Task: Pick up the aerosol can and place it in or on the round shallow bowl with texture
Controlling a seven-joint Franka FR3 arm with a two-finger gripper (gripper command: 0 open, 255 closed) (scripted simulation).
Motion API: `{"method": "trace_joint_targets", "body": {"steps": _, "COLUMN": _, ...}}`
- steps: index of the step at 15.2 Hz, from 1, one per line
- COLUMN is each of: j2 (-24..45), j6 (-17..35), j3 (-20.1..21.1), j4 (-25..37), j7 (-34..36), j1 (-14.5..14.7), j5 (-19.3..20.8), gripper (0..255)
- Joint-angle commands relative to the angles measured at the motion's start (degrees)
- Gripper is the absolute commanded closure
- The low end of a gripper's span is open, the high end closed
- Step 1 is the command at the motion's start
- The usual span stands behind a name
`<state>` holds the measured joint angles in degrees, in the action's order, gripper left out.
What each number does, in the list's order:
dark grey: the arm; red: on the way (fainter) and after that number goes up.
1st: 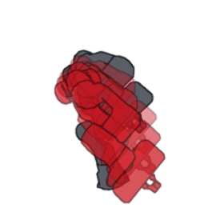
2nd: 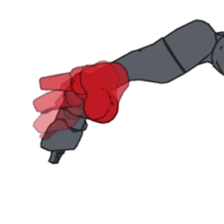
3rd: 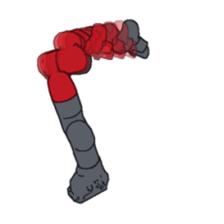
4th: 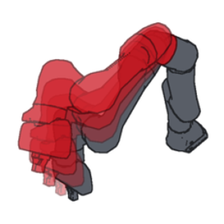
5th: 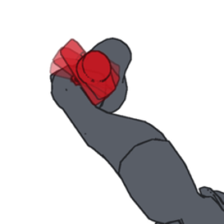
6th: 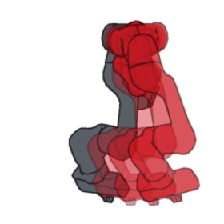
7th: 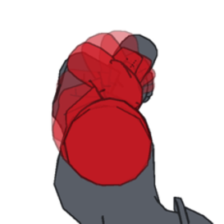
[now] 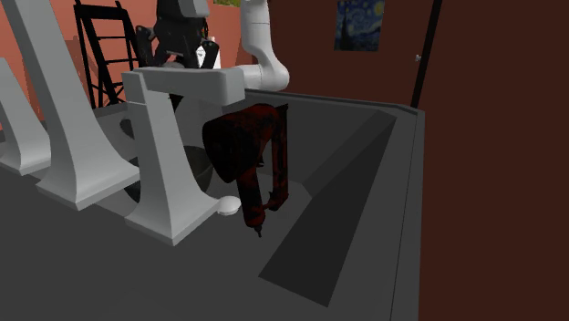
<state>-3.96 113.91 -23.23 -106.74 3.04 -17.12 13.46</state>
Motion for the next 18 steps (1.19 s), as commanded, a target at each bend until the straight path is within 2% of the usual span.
{"method": "trace_joint_targets", "body": {"steps": 1, "j2": 0.0, "j6": 1.5, "j3": -0.1, "j4": -1.5, "j7": 0.3, "j1": -0.1, "j5": 0.1, "gripper": 255}}
{"method": "trace_joint_targets", "body": {"steps": 12, "j2": 1.3, "j6": 9.8, "j3": -0.5, "j4": -8.6, "j7": 1.6, "j1": -0.4, "j5": 0.5, "gripper": 255}}
{"method": "trace_joint_targets", "body": {"steps": 18, "j2": 1.4, "j6": 10.2, "j3": -0.5, "j4": -8.9, "j7": 1.6, "j1": -0.4, "j5": 0.6, "gripper": 255}}
